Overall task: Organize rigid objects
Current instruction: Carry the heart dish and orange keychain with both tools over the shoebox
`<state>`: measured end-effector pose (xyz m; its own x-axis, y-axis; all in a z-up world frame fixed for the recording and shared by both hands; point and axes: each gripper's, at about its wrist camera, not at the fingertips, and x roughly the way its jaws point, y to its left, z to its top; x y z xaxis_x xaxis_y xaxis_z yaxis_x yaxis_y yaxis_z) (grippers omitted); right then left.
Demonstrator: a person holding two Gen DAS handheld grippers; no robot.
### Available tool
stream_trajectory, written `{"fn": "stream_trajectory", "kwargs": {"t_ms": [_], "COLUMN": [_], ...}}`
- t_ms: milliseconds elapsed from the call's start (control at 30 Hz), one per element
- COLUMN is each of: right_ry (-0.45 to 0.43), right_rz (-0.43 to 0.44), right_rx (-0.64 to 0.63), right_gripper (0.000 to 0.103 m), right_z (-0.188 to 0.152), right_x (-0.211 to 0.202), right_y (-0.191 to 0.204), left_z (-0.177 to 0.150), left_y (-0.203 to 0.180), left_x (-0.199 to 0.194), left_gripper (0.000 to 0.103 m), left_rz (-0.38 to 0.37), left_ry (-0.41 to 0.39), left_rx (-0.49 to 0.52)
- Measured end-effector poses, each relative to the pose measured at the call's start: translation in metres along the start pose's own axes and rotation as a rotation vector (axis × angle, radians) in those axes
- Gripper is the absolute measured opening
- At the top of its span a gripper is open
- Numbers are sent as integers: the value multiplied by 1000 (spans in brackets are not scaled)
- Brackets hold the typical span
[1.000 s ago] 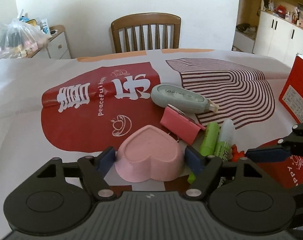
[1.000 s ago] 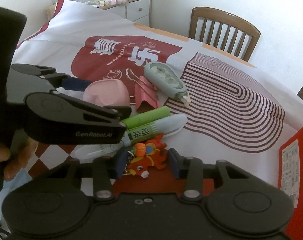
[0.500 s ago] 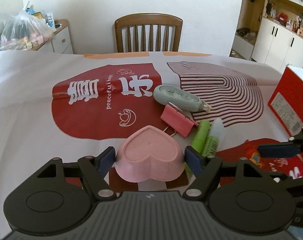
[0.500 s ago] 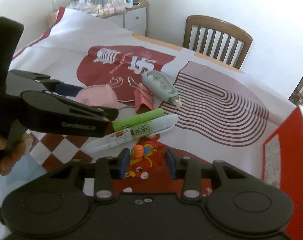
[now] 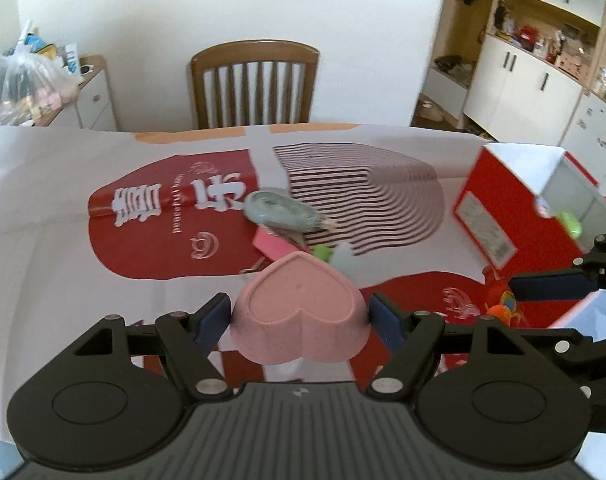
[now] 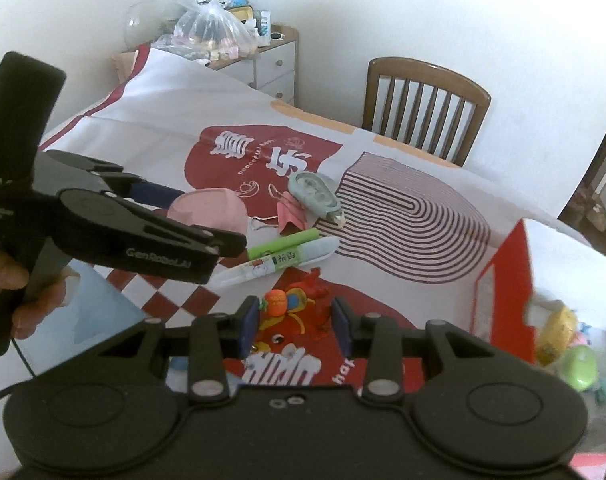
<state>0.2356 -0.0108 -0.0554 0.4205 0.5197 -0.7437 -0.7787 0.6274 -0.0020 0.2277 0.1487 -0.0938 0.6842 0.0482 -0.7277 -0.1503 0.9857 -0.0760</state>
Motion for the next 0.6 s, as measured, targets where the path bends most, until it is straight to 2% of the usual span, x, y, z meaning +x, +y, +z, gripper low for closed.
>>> {"fn": "stream_trajectory", "kwargs": {"t_ms": [233,600], "right_ry": [-28,-76], "right_rz": [-17,-64], "right_rx": [14,60], "right_gripper": [38,38], "right_z": [-6,-23], "right_x": [-40,-87], "right_y": [-16,-72], "left_z": [12,34], "left_y": [-34,-106], "left_x": [-30,-59], "left_gripper": [76,76], "left_rz": [-41,-89], "left_ry": [-19,-54], "left_rx": [29,81]}}
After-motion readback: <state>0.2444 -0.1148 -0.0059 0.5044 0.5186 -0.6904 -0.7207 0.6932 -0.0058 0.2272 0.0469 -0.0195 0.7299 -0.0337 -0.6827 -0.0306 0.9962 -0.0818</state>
